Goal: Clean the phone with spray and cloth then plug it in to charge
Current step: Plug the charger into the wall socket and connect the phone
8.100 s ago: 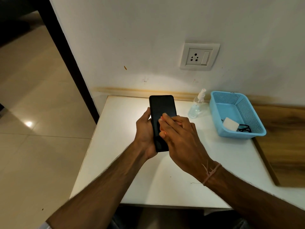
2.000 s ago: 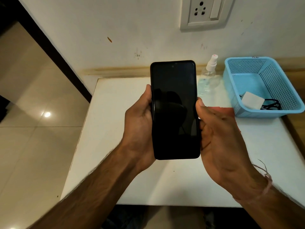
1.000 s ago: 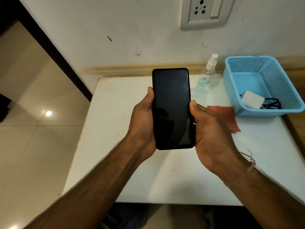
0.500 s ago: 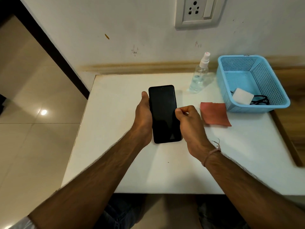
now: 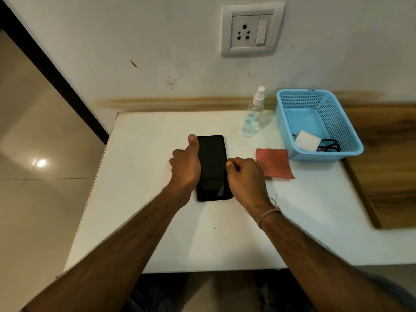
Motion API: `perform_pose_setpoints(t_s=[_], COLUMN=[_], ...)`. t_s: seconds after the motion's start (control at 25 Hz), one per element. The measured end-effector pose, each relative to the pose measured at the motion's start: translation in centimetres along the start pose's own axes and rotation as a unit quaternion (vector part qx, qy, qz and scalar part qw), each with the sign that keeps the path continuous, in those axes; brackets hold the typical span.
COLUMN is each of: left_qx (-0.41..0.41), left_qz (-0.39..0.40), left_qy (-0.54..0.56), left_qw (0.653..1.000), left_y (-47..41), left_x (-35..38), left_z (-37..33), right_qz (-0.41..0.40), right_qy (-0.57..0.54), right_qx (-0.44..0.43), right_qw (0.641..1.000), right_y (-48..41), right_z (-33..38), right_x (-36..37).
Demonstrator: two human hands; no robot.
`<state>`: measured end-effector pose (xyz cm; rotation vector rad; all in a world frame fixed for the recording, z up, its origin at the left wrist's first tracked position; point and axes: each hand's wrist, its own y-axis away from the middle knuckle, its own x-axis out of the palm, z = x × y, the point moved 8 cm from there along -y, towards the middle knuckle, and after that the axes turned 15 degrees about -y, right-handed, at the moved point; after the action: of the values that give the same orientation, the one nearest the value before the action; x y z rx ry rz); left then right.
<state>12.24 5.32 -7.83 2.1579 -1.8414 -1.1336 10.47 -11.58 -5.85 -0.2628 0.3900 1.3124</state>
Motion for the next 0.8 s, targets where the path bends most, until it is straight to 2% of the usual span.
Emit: perform_pose_setpoints(t_s=[0.16, 0.24, 0.28, 0.36, 0.44, 0.6, 0.64, 0.72, 0.8], left_qx=[0.019, 0.043, 0.059, 0.109, 0.188, 0.32, 0.344, 0.389, 0.424], left_qz=[-0.014, -0.006, -0.012, -0.049, -0.074, 0.042, 0.053, 0.067, 0.083], left_qy=[-0.021, -0.033, -0.047, -0.121, -0.159, -0.082, -0.092, -0.139, -0.246], left_qw=[1.0, 0.998, 0.997, 0.985, 0.966, 0.943, 0.933, 0.908, 0.868], left_y=[0.8, 1.7, 2.3, 3.8, 5.3, 7.7, 8.0, 8.1, 7.3], left_x=[0.0, -0.1, -0.3, -0.4, 0.5, 5.4, 6.7, 9.6, 12.9], left_z=[-0.3, -0.8, -1.3, -2.7, -5.2, -11.9, -13.7, -16.9, -18.9], right_qz=[0.061, 0.101, 0.095, 0.033, -0.014, -0.019, -0.004, 0.061, 0.164], right_qy=[0.098, 0.088, 0.061, 0.025, 0.006, -0.005, 0.027, 0.2, 0.378], right_qx=[-0.04, -0.032, -0.026, -0.045, -0.058, -0.022, -0.018, -0.027, -0.007], right_qw=[0.992, 0.99, 0.993, 0.998, 0.998, 1.0, 0.999, 0.978, 0.911], right_y=[0.4, 0.4, 0.1, -1.6, -3.8, -8.3, -9.1, -10.8, -11.4], right_z=[0.4, 0.8, 1.3, 2.7, 3.9, 4.5, 4.5, 4.3, 3.4], right_x=[1.2, 0.7, -0.6, -5.4, -10.9, -18.2, -19.2, -19.9, -19.1])
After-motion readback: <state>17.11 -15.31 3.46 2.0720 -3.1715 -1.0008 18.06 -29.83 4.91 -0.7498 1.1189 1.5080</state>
